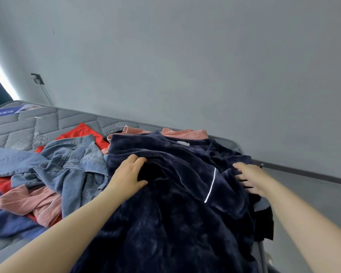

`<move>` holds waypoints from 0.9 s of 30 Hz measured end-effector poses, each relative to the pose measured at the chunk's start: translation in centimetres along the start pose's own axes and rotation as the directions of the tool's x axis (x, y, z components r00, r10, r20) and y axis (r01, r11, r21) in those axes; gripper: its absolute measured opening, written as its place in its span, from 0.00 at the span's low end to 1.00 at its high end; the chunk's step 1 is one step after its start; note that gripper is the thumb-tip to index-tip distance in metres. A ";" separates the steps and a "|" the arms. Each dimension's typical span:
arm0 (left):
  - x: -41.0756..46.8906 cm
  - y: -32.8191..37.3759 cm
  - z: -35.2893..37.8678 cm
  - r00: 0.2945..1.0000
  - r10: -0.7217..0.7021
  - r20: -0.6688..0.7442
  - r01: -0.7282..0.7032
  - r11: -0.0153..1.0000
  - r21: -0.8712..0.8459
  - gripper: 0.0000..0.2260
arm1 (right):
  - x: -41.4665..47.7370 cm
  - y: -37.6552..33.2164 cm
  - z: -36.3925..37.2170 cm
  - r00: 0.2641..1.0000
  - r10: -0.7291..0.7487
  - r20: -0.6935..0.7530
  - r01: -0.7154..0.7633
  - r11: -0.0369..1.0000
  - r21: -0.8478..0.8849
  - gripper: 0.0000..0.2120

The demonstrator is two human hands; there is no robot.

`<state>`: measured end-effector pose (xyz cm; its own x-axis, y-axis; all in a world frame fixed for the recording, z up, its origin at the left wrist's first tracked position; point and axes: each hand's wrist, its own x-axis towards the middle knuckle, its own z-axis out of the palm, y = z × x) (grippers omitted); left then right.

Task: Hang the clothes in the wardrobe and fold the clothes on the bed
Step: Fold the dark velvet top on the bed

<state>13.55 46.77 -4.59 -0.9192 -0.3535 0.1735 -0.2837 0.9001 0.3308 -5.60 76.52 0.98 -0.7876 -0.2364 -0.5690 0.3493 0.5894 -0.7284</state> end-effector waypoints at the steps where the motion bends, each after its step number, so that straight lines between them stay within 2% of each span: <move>1: 0.3 0.0 0.1 1.000 0.010 0.014 -0.011 0.999 0.047 0.29 | 0.1 0.6 0.5 0.999 0.016 0.042 -0.016 1.000 -0.006 0.21; 3: 0.9 0.0 0.4 0.999 0.012 0.038 -0.016 0.996 0.090 0.27 | 0.2 1.5 1.5 0.997 -0.038 0.071 0.049 0.987 -0.151 0.27; 5: 1.4 -0.1 0.4 0.999 0.008 0.045 -0.012 0.996 0.091 0.23 | 1.0 2.4 2.7 0.990 -0.142 0.016 0.139 0.934 -0.329 0.32; 7: 1.8 -0.1 0.2 0.998 0.022 0.058 -0.027 0.996 0.085 0.18 | 2.0 3.1 3.7 0.965 -0.255 -0.063 0.198 0.864 -0.462 0.25; 9: 2.0 0.2 -0.4 0.996 0.067 0.053 -0.069 0.996 0.052 0.13 | 2.6 3.0 4.0 0.928 -0.350 -0.131 0.239 0.825 -0.511 0.15; 12: 1.8 0.5 -2.3 0.987 0.156 -0.030 -0.157 0.986 -0.047 0.06 | 3.4 1.6 3.2 0.855 -0.445 -0.268 0.274 0.825 -0.494 0.16; 14: 1.1 0.3 -3.9 0.969 0.239 -0.061 -0.241 0.970 -0.036 0.09 | 3.9 0.6 2.1 0.774 -0.539 -0.332 0.287 0.767 -0.574 0.15; 16: 0.5 0.1 -4.6 0.948 0.307 0.082 -0.311 0.949 0.047 0.14 | 4.6 -0.1 1.0 0.713 -0.621 -0.326 0.285 0.681 -0.674 0.14; 18: -0.1 0.3 -4.0 0.911 0.259 0.322 -0.322 0.933 0.160 0.13 | 5.5 -0.2 0.1 0.726 -0.588 -0.357 0.235 0.700 -0.675 0.14; 19: -0.2 0.5 -3.4 0.898 0.224 0.378 -0.307 0.936 0.174 0.10 | 5.9 0.0 -0.1 0.749 -0.536 -0.390 0.199 0.743 -0.639 0.14; 20: -0.2 0.9 -2.8 0.903 0.217 0.371 -0.285 0.948 0.140 0.08 | 6.2 0.4 -0.2 0.775 -0.475 -0.417 0.165 0.789 -0.591 0.14; 22: 0.2 2.0 -1.8 0.940 0.250 0.231 -0.258 0.966 0.006 0.08 | 6.5 1.4 0.3 0.834 -0.396 -0.384 0.170 0.847 -0.504 0.20; 25: 2.3 4.2 -0.6 0.968 0.251 0.021 -0.248 0.965 -0.083 0.03 | 6.4 2.9 1.2 0.899 -0.392 -0.195 0.259 0.835 -0.486 0.32; 27: 4.5 5.6 0.4 0.976 0.219 -0.004 -0.219 0.975 -0.037 0.12 | 6.4 3.7 1.3 0.887 -0.421 -0.190 0.266 0.802 -0.535 0.33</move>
<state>7.75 50.35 -2.32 -0.9578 -0.1492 0.2456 -0.0656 0.9455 0.3188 -8.72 76.16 -5.83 -0.9421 -0.3109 -0.1256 -0.2007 0.8228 -0.5317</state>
